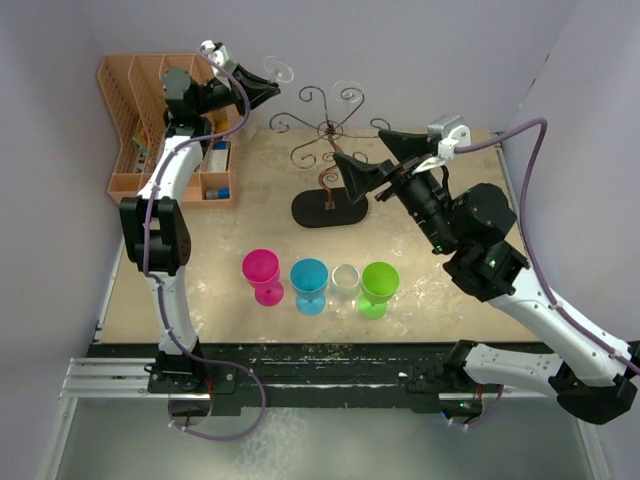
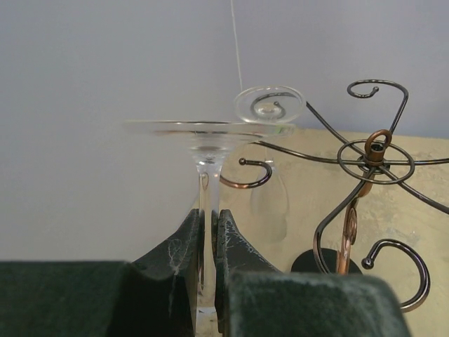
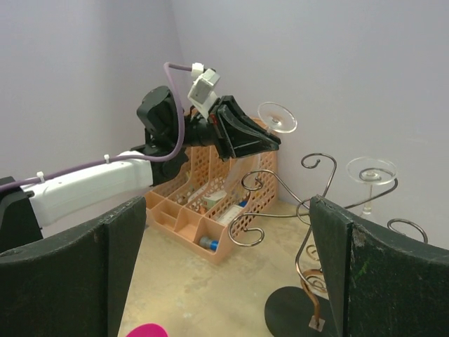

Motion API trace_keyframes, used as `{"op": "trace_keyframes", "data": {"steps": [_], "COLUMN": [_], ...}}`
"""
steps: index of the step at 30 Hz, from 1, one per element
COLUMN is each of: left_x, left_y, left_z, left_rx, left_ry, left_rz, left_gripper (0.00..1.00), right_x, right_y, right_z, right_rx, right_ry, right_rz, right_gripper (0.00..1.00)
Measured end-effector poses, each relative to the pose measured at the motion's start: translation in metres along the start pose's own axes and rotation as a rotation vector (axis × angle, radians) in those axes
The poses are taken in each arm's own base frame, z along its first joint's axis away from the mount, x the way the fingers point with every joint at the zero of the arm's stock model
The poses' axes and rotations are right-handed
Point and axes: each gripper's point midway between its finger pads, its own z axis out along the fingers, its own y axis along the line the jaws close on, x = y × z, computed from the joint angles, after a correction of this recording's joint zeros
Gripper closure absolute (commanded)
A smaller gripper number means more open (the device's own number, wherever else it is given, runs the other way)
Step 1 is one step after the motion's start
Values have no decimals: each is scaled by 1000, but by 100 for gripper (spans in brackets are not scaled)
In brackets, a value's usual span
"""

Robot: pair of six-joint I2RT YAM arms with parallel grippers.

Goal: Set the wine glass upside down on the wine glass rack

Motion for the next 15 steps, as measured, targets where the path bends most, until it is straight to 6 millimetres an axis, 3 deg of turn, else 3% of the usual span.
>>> {"op": "trace_keyframes", "data": {"steps": [6,15], "left_x": [2,41], "left_y": [0,-11], "left_z": [9,16], "left_rx": [96,203], "left_ry": [-27,2], "left_rz": [68,38], "left_gripper": [100,100], "right_x": [2,5], "right_y": [-4,-4], "right_z": [1,7], "right_rx": [23,25], "right_ry": [1,-5], "right_rz": [-3,-26], "right_gripper": [0,0]}}
